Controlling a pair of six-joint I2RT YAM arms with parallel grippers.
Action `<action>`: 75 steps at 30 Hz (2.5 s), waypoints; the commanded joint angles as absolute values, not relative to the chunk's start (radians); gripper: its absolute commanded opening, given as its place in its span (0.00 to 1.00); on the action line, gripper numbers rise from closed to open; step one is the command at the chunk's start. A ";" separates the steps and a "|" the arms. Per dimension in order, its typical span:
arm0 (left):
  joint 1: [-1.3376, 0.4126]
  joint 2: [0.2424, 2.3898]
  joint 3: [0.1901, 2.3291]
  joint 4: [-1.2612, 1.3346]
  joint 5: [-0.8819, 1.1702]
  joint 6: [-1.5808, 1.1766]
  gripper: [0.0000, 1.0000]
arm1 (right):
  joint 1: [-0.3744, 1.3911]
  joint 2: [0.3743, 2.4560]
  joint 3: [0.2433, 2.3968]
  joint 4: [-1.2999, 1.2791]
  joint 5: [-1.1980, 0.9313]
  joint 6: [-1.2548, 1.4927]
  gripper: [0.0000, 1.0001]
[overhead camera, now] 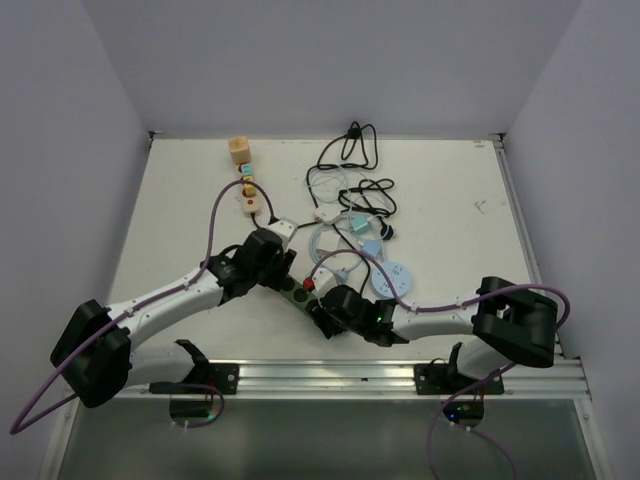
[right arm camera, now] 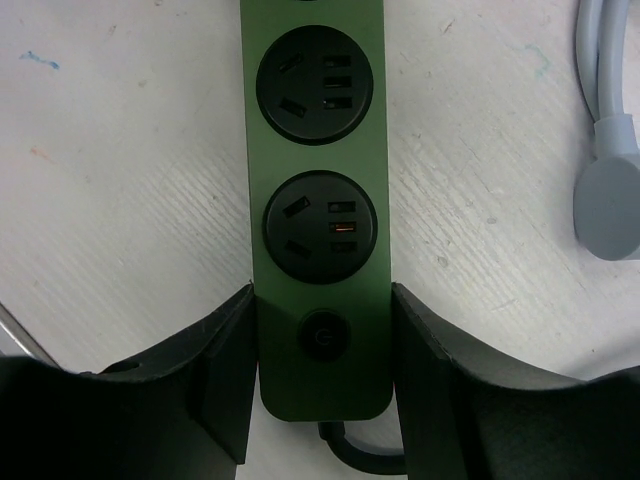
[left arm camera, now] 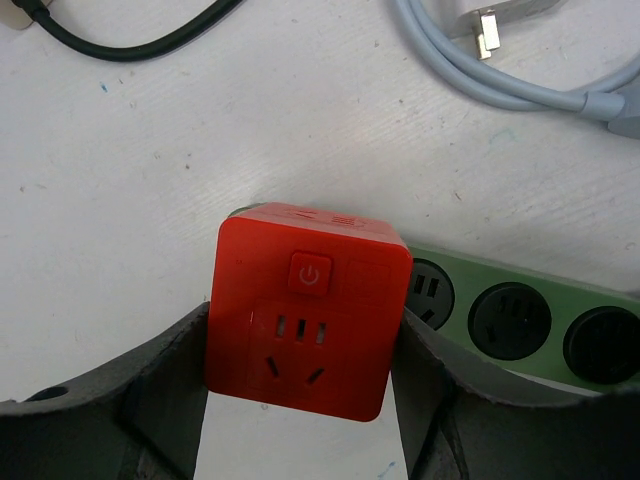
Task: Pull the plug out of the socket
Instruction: Remove the plug from the socket.
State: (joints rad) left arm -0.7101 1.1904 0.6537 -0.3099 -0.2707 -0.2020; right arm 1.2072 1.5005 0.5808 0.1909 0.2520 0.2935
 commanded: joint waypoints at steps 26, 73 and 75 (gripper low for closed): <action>-0.808 1.203 0.750 -0.263 -0.591 -0.388 0.00 | 1.241 1.519 0.546 0.127 0.241 0.443 0.00; -0.827 1.388 0.870 -0.453 -0.669 -0.357 0.00 | 1.270 1.464 0.551 0.021 0.282 0.477 0.00; -0.827 1.298 0.786 -0.332 -0.666 -0.357 0.00 | 1.256 1.454 0.545 0.031 0.264 0.488 0.00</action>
